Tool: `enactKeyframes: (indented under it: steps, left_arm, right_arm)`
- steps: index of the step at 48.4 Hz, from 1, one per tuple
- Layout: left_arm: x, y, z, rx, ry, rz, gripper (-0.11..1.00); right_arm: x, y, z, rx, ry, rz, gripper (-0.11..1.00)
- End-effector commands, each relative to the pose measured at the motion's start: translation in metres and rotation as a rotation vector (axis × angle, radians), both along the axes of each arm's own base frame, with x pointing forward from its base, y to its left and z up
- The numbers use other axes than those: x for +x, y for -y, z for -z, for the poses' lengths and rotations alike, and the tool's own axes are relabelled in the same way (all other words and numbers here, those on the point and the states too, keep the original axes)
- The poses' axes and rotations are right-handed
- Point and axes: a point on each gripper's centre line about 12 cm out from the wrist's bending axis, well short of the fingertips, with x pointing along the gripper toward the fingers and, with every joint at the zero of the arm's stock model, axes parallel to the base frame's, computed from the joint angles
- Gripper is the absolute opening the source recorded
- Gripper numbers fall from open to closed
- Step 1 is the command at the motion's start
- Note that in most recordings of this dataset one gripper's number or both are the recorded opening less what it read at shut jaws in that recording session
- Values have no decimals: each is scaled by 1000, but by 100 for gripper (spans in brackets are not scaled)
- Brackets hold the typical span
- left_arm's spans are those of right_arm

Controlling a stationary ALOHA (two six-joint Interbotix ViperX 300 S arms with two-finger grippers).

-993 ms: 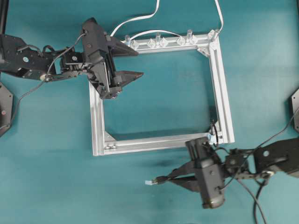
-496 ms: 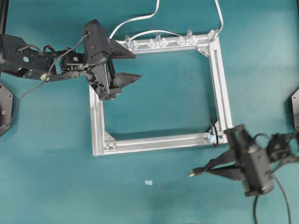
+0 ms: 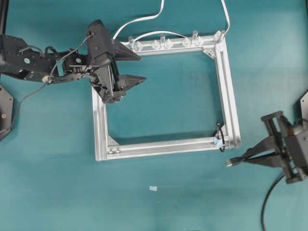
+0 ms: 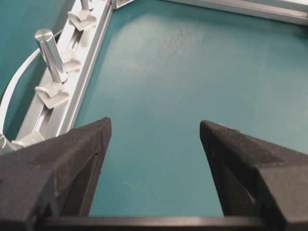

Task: Insert the wire through the string loop located on the right side.
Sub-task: 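Lift the cable and carry it right toward the zip-tie loop, then push the USB plug leftward through the black zip-tie loop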

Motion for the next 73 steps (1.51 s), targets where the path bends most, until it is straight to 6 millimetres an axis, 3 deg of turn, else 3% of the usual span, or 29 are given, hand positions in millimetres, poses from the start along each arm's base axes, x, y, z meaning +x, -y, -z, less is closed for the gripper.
enactKeyframes:
  steps: [1, 17, 73]
  left_arm:
    - [5, 0, -16, 6, 49, 0, 75]
    - [6, -1, -16, 6, 51, 0, 75]
    - [11, -2, -24, 11, 73, 0, 75]
  right_arm:
    - [-6, 3, -3, 14, 15, -3, 12]
    - [-23, 13, 3, 26, 8, -8, 12]
    - [-18, 40, 9, 11, -8, 139, 12]
